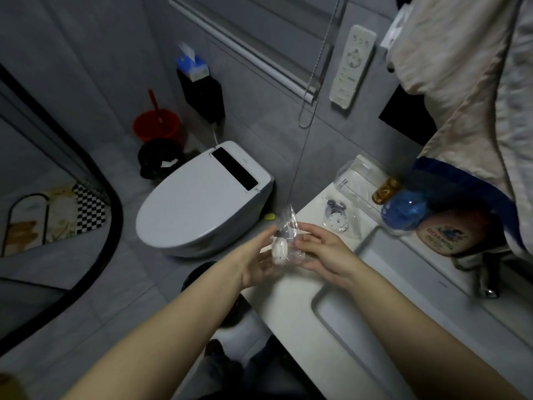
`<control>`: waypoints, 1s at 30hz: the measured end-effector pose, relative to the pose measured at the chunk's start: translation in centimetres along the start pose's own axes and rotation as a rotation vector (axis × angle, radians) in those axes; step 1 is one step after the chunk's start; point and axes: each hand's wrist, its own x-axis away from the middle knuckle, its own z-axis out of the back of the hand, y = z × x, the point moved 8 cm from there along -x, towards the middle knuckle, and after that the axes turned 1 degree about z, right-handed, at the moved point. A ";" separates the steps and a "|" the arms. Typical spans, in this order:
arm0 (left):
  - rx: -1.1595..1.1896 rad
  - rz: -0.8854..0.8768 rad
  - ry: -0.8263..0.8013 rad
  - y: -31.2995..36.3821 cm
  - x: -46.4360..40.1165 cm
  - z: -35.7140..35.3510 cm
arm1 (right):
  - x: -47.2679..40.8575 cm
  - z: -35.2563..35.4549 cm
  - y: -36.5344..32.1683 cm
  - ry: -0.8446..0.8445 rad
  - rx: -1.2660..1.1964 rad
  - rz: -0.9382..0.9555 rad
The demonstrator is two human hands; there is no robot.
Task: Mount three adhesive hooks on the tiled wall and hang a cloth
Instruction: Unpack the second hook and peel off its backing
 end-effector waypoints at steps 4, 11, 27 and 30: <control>0.079 -0.053 -0.117 1.8 4.0 2.0 | 2.9 -5.0 -1.3 -0.117 -0.126 0.056; -0.033 -0.470 -0.010 6.7 13.2 5.8 | 6.7 -11.2 -6.1 -0.045 0.404 0.472; -0.201 -0.810 0.051 8.6 21.3 7.3 | 11.2 -18.1 -10.9 0.055 0.782 0.998; -0.191 -0.789 0.041 8.7 21.1 7.3 | 11.7 -18.2 -11.3 0.098 0.828 1.064</control>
